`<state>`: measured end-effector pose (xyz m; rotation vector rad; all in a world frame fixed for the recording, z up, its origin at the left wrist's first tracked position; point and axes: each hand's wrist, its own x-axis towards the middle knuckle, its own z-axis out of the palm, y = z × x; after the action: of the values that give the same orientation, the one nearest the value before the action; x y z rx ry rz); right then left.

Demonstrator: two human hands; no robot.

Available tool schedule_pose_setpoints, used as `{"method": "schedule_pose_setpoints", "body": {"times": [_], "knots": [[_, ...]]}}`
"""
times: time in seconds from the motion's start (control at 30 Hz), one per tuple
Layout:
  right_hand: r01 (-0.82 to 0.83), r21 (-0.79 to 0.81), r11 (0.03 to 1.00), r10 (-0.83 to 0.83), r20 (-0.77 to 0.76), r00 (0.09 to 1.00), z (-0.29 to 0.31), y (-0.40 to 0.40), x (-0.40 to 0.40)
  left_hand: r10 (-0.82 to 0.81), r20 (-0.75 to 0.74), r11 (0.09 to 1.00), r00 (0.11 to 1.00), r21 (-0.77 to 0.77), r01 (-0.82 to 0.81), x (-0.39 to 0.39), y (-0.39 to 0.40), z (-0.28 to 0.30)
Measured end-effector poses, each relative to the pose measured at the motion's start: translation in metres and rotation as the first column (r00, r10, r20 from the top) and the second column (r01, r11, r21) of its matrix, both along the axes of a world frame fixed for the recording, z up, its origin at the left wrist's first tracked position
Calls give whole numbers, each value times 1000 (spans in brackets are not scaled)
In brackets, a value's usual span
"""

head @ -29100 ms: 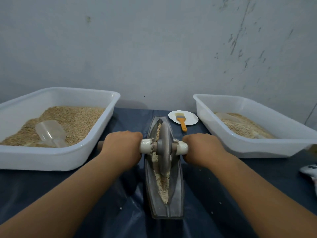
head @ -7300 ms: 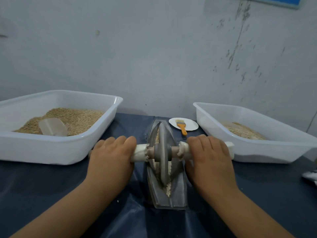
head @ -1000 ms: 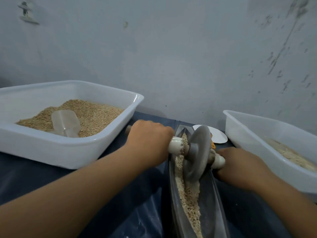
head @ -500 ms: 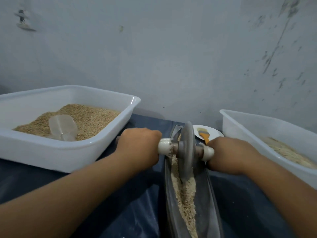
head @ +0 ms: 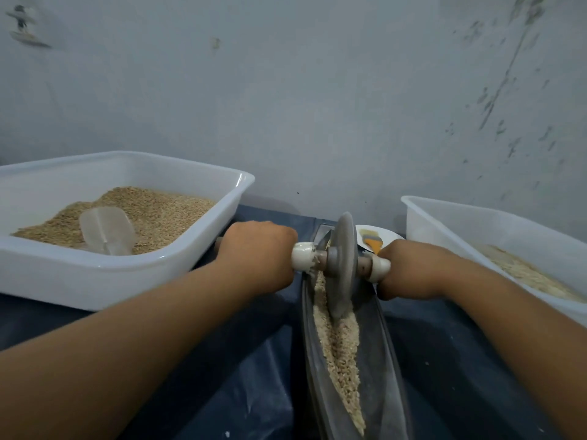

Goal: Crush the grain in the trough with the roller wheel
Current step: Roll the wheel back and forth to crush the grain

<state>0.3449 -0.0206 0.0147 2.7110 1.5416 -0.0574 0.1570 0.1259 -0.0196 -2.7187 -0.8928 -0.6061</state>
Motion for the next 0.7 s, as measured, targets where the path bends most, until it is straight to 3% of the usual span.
{"method": "schedule_pose_setpoints", "body": {"times": [0.1,0.3,0.47,0.57,0.7], "knots": [[38,22,999,-35,-124,992,6,6,2,-17,-61,999,998,-37,15,8,3,13],[10,27,1000,-12,42,999,-14,-16,-1,-21,53,991,998,131,14,-7,-7,-8],[67,-8,998,-67,-208,976,2,0,2,-23,-20,999,1000,46,24,6,1,8],[86,35,996,-76,-230,970,1,0,5,-26,-39,999,999,24,27,10,-2,16],[51,74,996,-46,-67,997,-20,-20,0,-104,51,959,993,271,87,0,-10,2]]}}
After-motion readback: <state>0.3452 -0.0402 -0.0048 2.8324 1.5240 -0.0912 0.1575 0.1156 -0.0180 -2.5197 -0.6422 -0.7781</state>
